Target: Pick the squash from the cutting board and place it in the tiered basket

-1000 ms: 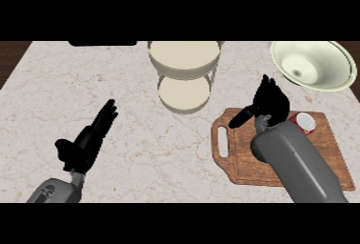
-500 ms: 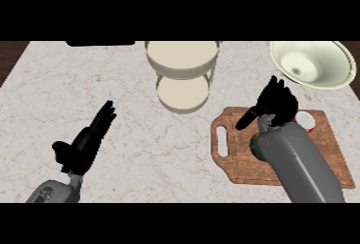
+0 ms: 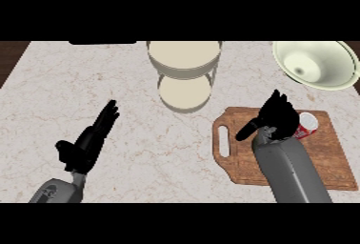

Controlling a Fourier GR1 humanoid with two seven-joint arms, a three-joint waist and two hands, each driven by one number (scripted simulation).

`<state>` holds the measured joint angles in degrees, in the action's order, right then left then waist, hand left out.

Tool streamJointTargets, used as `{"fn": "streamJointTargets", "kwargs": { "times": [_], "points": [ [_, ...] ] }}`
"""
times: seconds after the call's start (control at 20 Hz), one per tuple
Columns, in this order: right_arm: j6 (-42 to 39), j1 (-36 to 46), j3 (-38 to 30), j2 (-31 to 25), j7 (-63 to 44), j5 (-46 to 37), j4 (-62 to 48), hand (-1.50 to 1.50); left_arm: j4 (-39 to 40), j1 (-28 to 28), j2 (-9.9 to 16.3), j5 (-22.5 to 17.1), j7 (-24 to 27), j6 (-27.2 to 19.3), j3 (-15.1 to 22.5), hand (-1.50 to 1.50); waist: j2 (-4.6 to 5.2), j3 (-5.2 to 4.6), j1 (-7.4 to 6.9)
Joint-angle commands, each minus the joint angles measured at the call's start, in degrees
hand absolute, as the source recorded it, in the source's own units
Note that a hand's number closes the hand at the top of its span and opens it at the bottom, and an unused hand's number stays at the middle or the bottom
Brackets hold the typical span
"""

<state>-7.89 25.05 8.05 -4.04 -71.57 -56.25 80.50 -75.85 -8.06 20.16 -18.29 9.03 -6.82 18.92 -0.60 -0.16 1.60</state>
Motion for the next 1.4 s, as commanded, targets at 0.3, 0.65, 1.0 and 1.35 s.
{"fn": "streamJointTargets", "kwargs": {
  "times": [0.3,0.65,1.0,1.35],
  "points": [
    [-3.3,-8.8,-1.1,4.0,-13.6,-5.8,6.0,-1.5,-0.3,-0.9,0.3,-0.4,-0.9,2.0,-1.4,0.0,0.25,0.1,-1.04],
    [-3.8,-12.4,-1.6,4.0,-11.9,-5.2,9.2,-1.5,1.9,-2.1,-2.9,3.0,-0.3,-0.5,-0.1,0.0,0.51,0.13,-1.21],
    [1.8,-15.3,-1.1,4.0,-9.2,-5.1,5.3,-1.5,0.2,0.1,-1.6,2.5,0.4,2.6,-1.0,0.0,0.62,0.16,-1.98],
    [6.7,-14.8,-3.0,4.0,1.9,-10.7,6.3,1.5,-2.4,-0.4,-2.5,3.8,-2.7,2.6,-2.3,0.0,0.59,0.17,-1.77]
  ]
}}
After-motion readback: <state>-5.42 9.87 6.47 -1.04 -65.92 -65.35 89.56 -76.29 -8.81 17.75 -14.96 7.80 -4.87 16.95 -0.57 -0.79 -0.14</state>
